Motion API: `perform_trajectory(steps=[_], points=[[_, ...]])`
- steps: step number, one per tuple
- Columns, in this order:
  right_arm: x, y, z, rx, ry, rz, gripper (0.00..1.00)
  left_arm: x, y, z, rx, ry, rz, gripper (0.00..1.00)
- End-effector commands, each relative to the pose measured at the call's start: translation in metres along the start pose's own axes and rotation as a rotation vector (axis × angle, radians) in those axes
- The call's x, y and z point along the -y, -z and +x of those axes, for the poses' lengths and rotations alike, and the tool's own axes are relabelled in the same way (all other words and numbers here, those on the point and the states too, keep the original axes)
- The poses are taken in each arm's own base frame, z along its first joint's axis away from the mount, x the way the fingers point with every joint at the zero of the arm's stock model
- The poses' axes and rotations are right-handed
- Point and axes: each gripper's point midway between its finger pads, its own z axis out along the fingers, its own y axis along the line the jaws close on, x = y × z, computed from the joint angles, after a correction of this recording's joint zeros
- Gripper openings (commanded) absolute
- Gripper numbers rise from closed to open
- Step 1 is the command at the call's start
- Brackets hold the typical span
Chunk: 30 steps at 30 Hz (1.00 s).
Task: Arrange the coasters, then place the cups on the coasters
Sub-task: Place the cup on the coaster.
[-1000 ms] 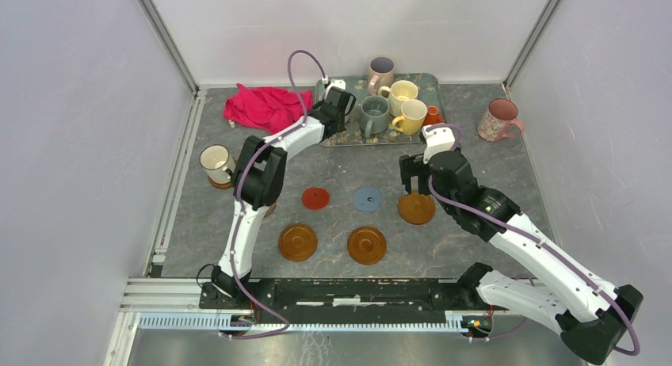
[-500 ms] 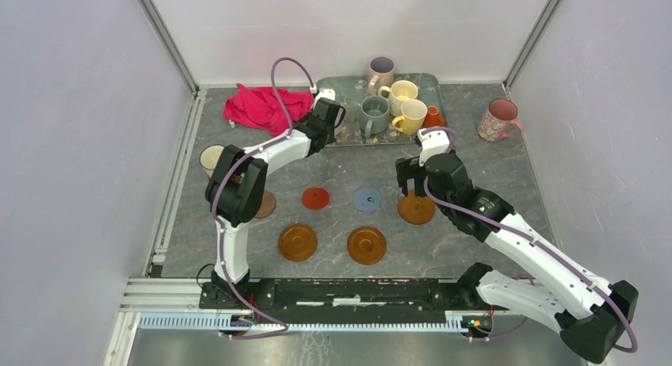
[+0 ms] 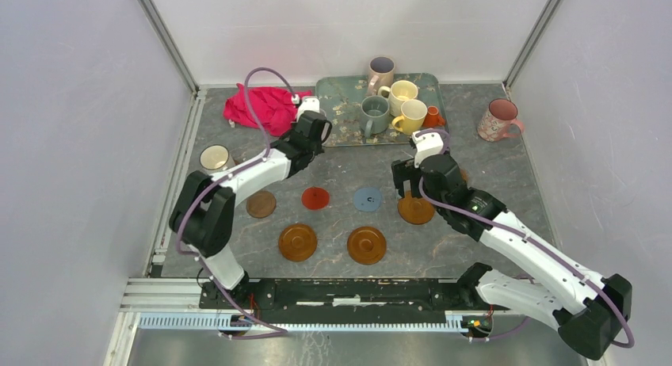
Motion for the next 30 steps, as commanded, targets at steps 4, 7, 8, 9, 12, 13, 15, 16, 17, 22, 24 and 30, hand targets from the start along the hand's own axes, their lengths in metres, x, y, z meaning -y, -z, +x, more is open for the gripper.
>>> perform_trajectory(steps=[4, 7, 8, 9, 12, 13, 15, 16, 17, 22, 24, 30], points=[[-0.012, -0.01, -0.003, 0.024, 0.003, -0.046, 0.98, -0.026, 0.057, -0.06, 0.243, 0.237, -0.035, 0.02], [-0.015, -0.014, -0.001, 0.015, 0.009, -0.054, 0.98, -0.046, 0.072, -0.047, 0.235, 0.252, -0.081, 0.02], [-0.016, -0.016, 0.0, 0.01, 0.011, -0.055, 0.98, -0.052, 0.077, -0.043, 0.234, 0.258, -0.092, 0.02], [-0.017, -0.017, 0.001, 0.009, 0.013, -0.058, 0.98, -0.057, 0.083, -0.038, 0.231, 0.269, -0.097, 0.02], [-0.02, -0.021, 0.002, 0.004, 0.016, -0.067, 0.98, -0.073, 0.097, -0.017, 0.212, 0.287, -0.123, 0.02], [-0.021, -0.022, 0.003, 0.001, 0.018, -0.07, 0.98, -0.079, 0.101, -0.012, 0.206, 0.293, -0.134, 0.02], [-0.021, -0.024, 0.003, -0.001, 0.02, -0.07, 0.98, -0.088, 0.111, -0.003, 0.2, 0.311, -0.144, 0.02], [-0.022, -0.025, 0.004, -0.004, 0.021, -0.072, 0.98, -0.092, 0.114, 0.003, 0.193, 0.315, -0.149, 0.02], [-0.022, -0.025, 0.005, -0.004, 0.021, -0.072, 0.98, -0.097, 0.118, 0.008, 0.19, 0.322, -0.156, 0.02], [-0.025, -0.029, 0.008, -0.014, 0.023, -0.081, 0.98, -0.117, 0.133, 0.034, 0.17, 0.337, -0.197, 0.02], [-0.026, -0.03, 0.009, -0.018, 0.022, -0.083, 0.98, -0.123, 0.137, 0.044, 0.159, 0.345, -0.209, 0.02], [-0.029, -0.032, 0.01, -0.024, 0.022, -0.091, 0.98, -0.137, 0.144, 0.069, 0.139, 0.374, -0.24, 0.02]])
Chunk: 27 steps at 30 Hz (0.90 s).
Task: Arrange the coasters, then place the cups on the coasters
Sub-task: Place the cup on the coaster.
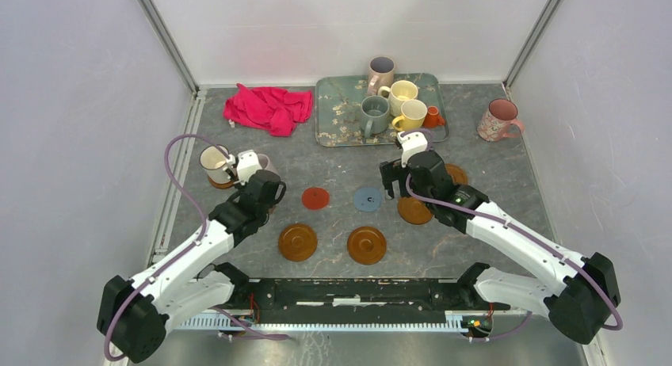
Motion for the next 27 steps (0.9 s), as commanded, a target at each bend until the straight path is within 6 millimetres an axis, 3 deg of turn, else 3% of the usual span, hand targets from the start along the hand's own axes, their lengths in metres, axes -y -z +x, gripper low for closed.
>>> perform_trajectory(steps=[1, 13, 27], points=[[-0.005, -0.003, -0.006, 0.028, 0.0, -0.021, 0.98, -0.007, 0.006, -0.02, 0.107, 0.151, -0.023, 0.02], [-0.006, -0.005, -0.004, 0.021, 0.0, -0.026, 0.98, -0.029, 0.003, 0.001, 0.108, 0.162, -0.089, 0.02], [-0.006, -0.006, -0.001, 0.014, 0.004, -0.027, 0.98, -0.029, -0.005, 0.016, 0.089, 0.169, -0.094, 0.02]])
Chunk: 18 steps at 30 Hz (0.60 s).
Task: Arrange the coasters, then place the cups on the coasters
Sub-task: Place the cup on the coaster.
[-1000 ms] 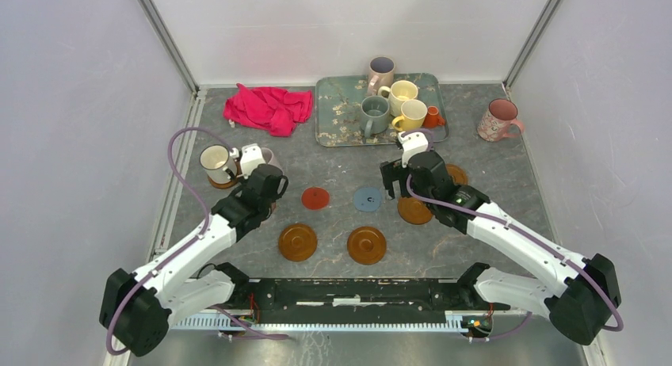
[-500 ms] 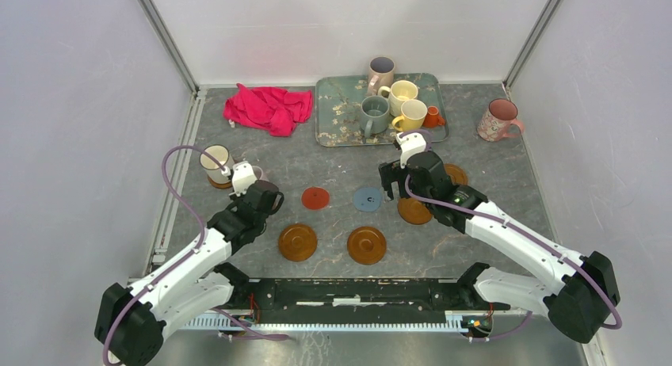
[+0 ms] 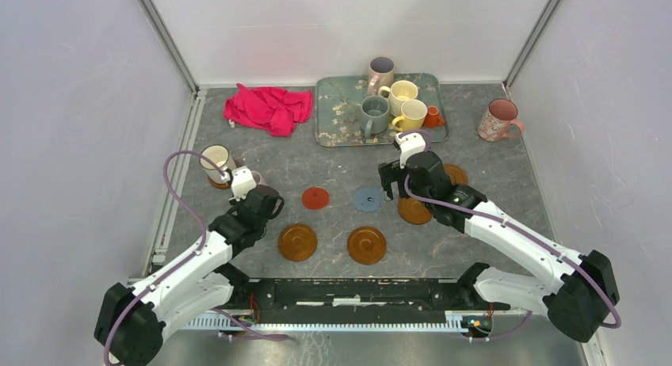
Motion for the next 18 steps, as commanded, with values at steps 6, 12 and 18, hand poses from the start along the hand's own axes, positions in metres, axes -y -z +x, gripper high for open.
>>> perform_trajectory(steps=[6, 12, 18], points=[[-0.002, -0.002, -0.005, 0.03, 0.001, -0.01, 0.98, 0.012, -0.002, -0.027, 0.115, 0.15, 0.011, 0.02], [-0.002, -0.002, -0.005, 0.03, 0.001, -0.011, 0.98, 0.012, -0.002, -0.022, 0.095, 0.148, 0.019, 0.02], [-0.003, -0.002, -0.003, 0.029, 0.0, -0.013, 0.98, 0.014, -0.002, -0.015, 0.069, 0.147, 0.035, 0.11]])
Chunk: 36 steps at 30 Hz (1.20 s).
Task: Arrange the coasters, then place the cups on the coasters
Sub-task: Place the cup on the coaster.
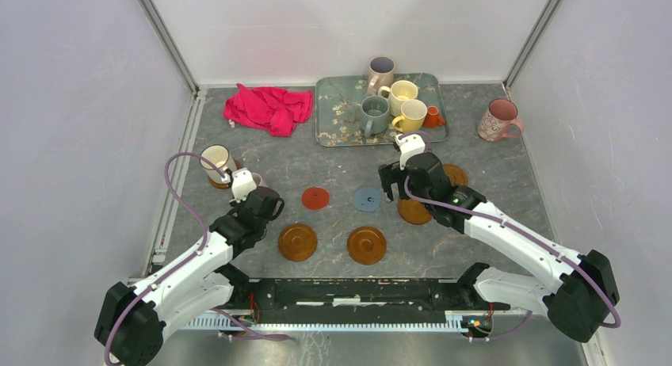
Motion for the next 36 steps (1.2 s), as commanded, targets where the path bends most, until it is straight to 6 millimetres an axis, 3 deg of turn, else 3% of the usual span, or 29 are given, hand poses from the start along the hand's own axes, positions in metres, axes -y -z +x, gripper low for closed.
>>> perform_trajectory(steps=[1, 8, 19, 24, 32, 34, 36], points=[[-0.003, -0.001, -0.008, 0.038, -0.004, -0.016, 0.98, 0.014, 0.001, -0.02, 0.077, 0.139, 0.035, 0.14], [-0.003, 0.0, -0.005, 0.037, -0.004, -0.016, 0.98, 0.017, 0.0, -0.01, 0.036, 0.142, 0.046, 0.36], [-0.002, 0.002, -0.004, 0.046, -0.006, -0.019, 0.98, 0.017, 0.005, -0.007, 0.011, 0.171, 0.066, 0.59], [-0.003, 0.003, -0.005, 0.048, -0.006, -0.024, 0.98, 0.016, 0.007, -0.012, 0.017, 0.172, 0.051, 0.58], [-0.004, 0.003, -0.003, 0.049, -0.005, -0.034, 0.98, 0.014, 0.005, -0.016, 0.017, 0.155, 0.009, 0.5], [-0.004, 0.003, -0.003, 0.048, -0.004, -0.035, 0.98, 0.015, 0.004, -0.015, 0.011, 0.148, 0.005, 0.45], [-0.004, 0.002, -0.003, 0.047, -0.003, -0.035, 0.98, 0.017, 0.003, -0.014, 0.002, 0.141, 0.005, 0.34]])
